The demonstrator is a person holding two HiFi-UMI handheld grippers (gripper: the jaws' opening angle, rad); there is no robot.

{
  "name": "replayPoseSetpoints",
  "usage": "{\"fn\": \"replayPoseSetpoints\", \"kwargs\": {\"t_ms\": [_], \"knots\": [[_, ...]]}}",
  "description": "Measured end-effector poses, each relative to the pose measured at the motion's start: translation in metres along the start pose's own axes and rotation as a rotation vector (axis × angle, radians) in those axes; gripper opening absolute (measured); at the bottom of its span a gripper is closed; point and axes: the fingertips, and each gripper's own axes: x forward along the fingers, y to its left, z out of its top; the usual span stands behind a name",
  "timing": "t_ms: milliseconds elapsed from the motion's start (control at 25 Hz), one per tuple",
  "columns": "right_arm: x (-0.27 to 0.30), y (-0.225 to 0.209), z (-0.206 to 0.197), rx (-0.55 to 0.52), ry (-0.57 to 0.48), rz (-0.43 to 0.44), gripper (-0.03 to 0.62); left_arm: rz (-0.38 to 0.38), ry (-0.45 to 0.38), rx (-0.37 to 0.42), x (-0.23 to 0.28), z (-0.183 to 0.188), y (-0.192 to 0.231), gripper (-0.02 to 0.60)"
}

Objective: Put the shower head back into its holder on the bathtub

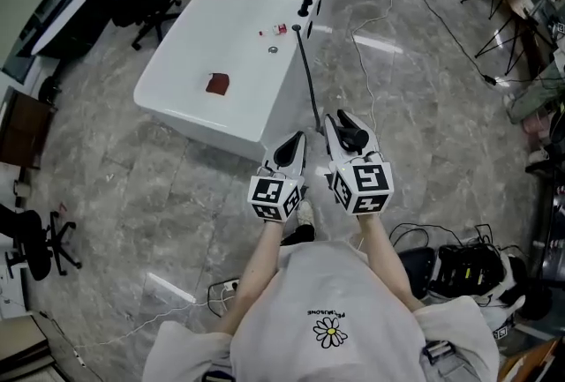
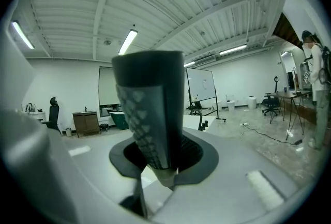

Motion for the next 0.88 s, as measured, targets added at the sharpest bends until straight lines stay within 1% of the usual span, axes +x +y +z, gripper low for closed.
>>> {"fn": "replayPoseSetpoints", "kwargs": {"t_ms": [120, 200, 280, 360, 480, 680, 760, 880], "knots": [[0.032, 0.002, 0.001, -0.016, 0.024, 0.012, 0.098, 0.036, -0.029, -0.028, 0.013, 0.013, 0.033, 0.000], [0.052, 0.006, 0.000, -0.033, 0.040, 0.022, 0.098, 0.052, -0.034, -0.057, 0.020, 0.015, 0.054, -0.002], [0.069, 0.008, 0.000, -0.039, 0.048, 0.026, 0.098, 0.049, -0.027, -0.073, 0.027, 0.012, 0.067, -0.002], [0.082, 0.007, 0.002, -0.030, 0.046, 0.020, 0.098, 0.035, -0.012, -0.066, 0.033, 0.009, 0.075, 0.000], [0.101, -0.004, 0.006, -0.010, 0.043, -0.004, 0.098, 0.024, 0.010, -0.069, 0.047, 0.006, 0.086, 0.000], [0.130, -0.022, 0.005, 0.009, 0.069, -0.017, 0.098, 0.036, 0.039, -0.112, 0.073, -0.002, 0.110, 0.000], [0.145, -0.032, 0.004, 0.014, 0.073, -0.017, 0.098, 0.039, 0.045, -0.122, 0.090, -0.004, 0.118, 0.000], [0.176, -0.054, 0.004, 0.021, 0.076, -0.013, 0.098, 0.042, 0.041, -0.116, 0.124, -0.002, 0.132, 0.000]]}}
